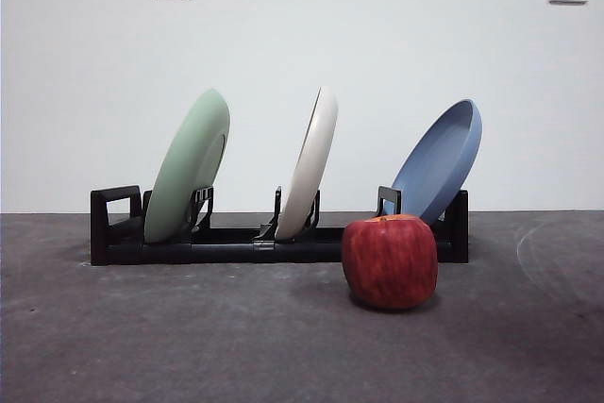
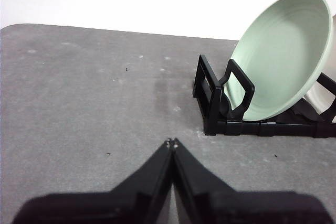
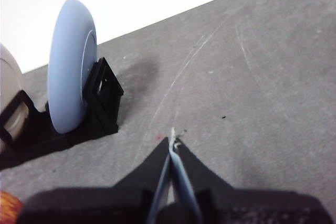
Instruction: Take the green plate from the plate rack,put the plate on the table,take the apple from the table,put the apple in the plate
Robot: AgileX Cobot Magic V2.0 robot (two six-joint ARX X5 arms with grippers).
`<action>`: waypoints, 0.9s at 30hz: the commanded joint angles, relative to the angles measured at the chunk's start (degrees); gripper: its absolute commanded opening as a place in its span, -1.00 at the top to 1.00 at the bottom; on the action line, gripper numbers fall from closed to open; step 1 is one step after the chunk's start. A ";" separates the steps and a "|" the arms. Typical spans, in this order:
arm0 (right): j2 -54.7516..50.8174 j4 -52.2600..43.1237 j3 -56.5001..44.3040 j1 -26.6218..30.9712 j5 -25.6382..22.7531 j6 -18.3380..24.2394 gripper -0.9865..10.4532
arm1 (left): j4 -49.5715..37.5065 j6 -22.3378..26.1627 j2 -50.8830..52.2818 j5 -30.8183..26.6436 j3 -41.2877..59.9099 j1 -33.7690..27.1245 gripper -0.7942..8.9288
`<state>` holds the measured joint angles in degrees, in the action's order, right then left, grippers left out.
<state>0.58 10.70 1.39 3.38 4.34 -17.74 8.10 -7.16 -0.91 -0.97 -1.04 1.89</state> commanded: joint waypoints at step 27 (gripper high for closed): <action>23.17 11.63 36.00 0.02 18.38 -3.04 0.84 | 2.54 -9.79 -16.61 22.73 -26.34 -0.07 0.85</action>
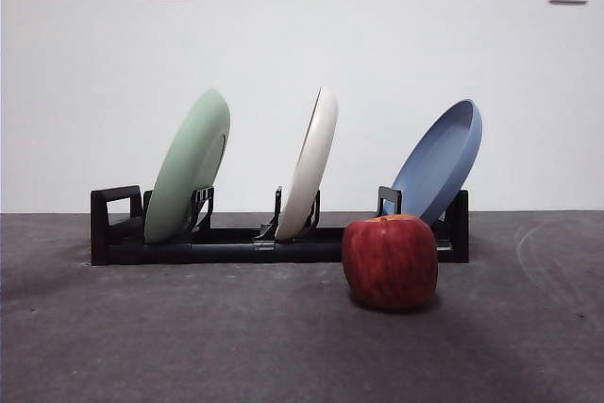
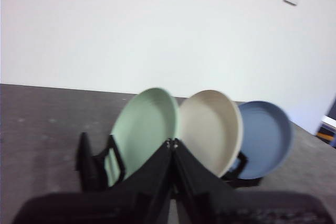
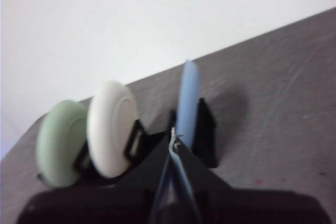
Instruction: Take the green plate from the plate rack,put the plate on the table,take the apple from the table,put the apple in the plate
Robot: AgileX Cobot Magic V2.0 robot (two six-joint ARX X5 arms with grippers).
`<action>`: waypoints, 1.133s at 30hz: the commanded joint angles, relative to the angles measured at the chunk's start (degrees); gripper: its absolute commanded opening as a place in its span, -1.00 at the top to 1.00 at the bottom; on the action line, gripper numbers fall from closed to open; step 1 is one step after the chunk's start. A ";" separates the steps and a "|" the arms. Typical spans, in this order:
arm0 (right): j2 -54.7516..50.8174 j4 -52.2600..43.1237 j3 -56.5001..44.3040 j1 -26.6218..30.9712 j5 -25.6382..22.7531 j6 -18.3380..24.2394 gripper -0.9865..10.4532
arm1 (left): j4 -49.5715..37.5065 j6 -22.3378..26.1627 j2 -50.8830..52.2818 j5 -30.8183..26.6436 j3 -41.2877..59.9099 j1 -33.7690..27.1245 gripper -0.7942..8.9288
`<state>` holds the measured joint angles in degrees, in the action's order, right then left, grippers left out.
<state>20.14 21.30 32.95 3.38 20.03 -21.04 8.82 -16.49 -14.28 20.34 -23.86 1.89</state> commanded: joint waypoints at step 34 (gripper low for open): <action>43.82 25.03 44.28 -25.59 1.31 12.26 -0.11 | 31.17 8.96 -60.83 11.32 -57.59 11.82 0.05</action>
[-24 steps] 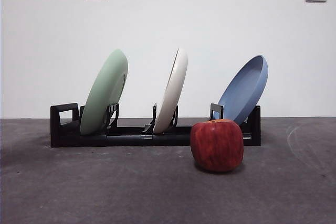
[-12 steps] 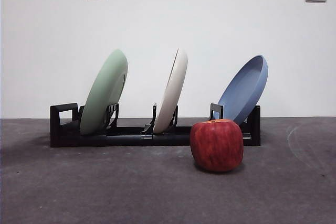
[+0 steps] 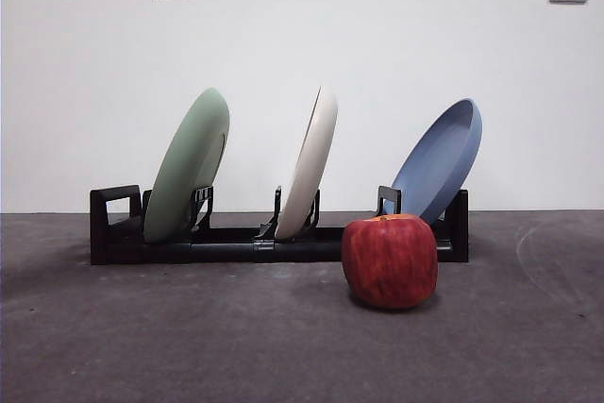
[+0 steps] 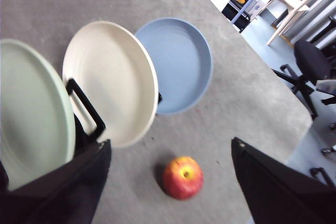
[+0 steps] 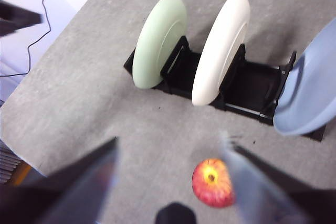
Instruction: Take the green plate from the plate rack,put the plate on the table,take the apple from the table,put the apple in the plate
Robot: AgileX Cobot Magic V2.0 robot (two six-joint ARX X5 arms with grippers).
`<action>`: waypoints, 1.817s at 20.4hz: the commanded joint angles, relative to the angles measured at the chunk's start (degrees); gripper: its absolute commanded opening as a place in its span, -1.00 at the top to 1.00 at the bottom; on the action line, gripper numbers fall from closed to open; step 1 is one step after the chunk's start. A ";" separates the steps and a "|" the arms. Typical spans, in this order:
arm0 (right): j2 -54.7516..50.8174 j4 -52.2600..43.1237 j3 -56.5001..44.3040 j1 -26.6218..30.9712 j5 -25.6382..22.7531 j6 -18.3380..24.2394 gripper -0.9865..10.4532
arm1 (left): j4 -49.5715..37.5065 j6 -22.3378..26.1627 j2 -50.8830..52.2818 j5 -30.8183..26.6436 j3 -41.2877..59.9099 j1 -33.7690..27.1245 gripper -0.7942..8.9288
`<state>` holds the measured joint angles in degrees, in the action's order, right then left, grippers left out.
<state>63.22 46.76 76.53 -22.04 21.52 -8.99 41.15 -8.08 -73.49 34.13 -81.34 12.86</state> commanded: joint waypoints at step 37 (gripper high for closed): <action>4.87 -1.84 1.33 -0.13 -3.13 0.20 -0.10 | -16.33 0.22 -24.02 -15.96 -0.20 3.26 0.60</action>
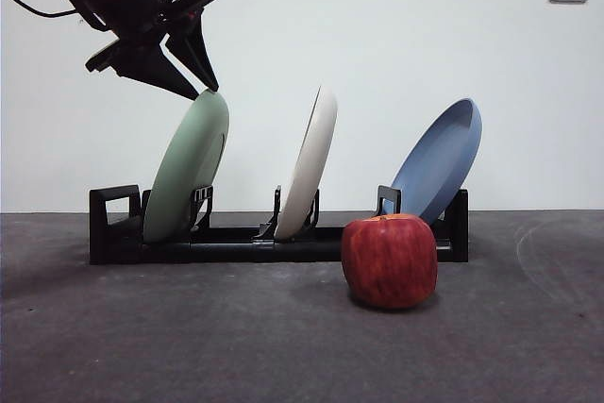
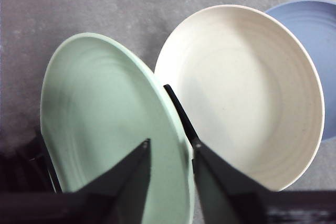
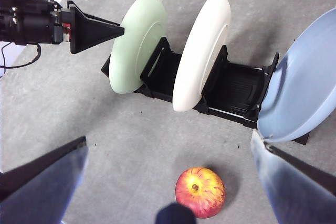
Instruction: Take the green plate from the plate rack,put the plate on the table,take the apple from the table,put the apple in the plate
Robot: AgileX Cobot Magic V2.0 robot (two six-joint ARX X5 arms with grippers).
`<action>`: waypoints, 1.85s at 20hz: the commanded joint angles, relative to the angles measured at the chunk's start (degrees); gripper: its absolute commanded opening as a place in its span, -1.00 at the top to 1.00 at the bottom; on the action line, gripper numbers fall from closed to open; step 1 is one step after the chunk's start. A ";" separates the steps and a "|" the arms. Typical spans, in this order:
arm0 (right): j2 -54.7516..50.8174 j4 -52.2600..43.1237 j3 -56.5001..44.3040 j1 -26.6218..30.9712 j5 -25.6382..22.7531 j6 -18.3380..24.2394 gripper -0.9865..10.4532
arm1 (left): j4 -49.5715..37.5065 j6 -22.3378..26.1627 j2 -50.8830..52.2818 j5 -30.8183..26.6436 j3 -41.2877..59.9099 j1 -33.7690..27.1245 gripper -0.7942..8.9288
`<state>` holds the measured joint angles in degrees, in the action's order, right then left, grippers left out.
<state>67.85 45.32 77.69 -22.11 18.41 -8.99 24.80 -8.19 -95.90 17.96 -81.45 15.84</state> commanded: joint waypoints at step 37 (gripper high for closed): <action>0.24 -2.03 0.17 -0.04 -1.53 0.20 -0.10 | 51.69 -0.57 30.62 -32.83 -13.18 35.36 0.85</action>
<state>67.92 43.66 77.76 -22.11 16.91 -8.99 76.36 -3.86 -65.45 -13.93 -97.21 50.22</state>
